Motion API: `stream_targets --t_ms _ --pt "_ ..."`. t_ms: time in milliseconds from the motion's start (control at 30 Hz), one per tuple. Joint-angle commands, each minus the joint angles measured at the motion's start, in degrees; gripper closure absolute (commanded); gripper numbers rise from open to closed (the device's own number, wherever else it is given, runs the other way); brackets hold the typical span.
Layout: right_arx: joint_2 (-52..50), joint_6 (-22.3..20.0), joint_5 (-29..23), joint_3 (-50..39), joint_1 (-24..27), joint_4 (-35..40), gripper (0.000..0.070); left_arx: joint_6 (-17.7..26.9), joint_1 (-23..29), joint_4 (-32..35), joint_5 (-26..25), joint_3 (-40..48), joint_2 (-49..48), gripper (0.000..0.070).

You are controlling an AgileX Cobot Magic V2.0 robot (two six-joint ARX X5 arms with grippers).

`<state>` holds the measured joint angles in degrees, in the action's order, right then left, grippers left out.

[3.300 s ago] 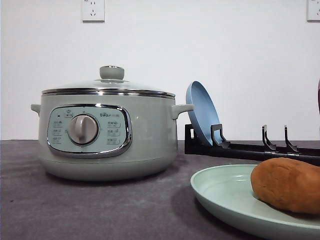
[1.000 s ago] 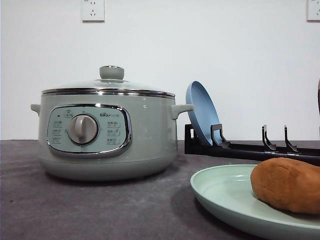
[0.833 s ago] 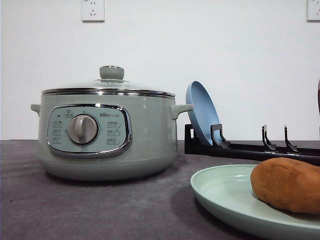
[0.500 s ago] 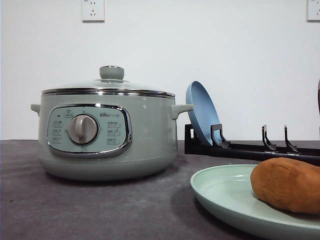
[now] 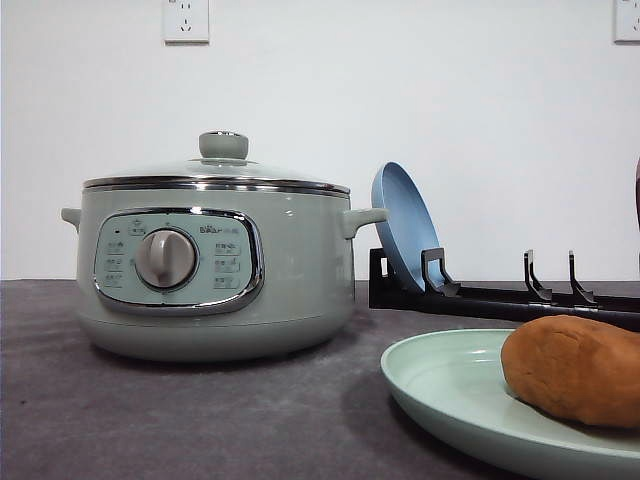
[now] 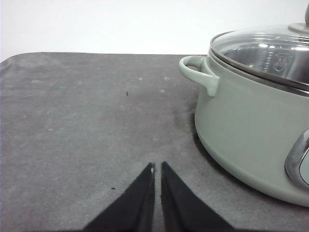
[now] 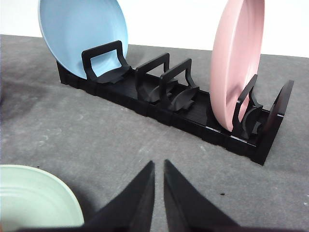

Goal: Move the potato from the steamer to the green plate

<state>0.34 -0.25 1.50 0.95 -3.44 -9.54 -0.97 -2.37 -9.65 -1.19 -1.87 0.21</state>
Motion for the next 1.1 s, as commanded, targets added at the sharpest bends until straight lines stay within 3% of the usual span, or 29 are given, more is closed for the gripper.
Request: stream_targets --t_ms 0,1067 --pt "-0.1 -0.6 0.0 -0.3 -0.2 0.8 0.0679 -0.2 0.0 0.6 0.3 1.2 0.0 0.0683" --pt "-0.1 -0.6 0.0 -0.3 -0.2 0.8 0.0679 -0.2 0.0 0.6 0.3 1.2 0.0 0.0683"
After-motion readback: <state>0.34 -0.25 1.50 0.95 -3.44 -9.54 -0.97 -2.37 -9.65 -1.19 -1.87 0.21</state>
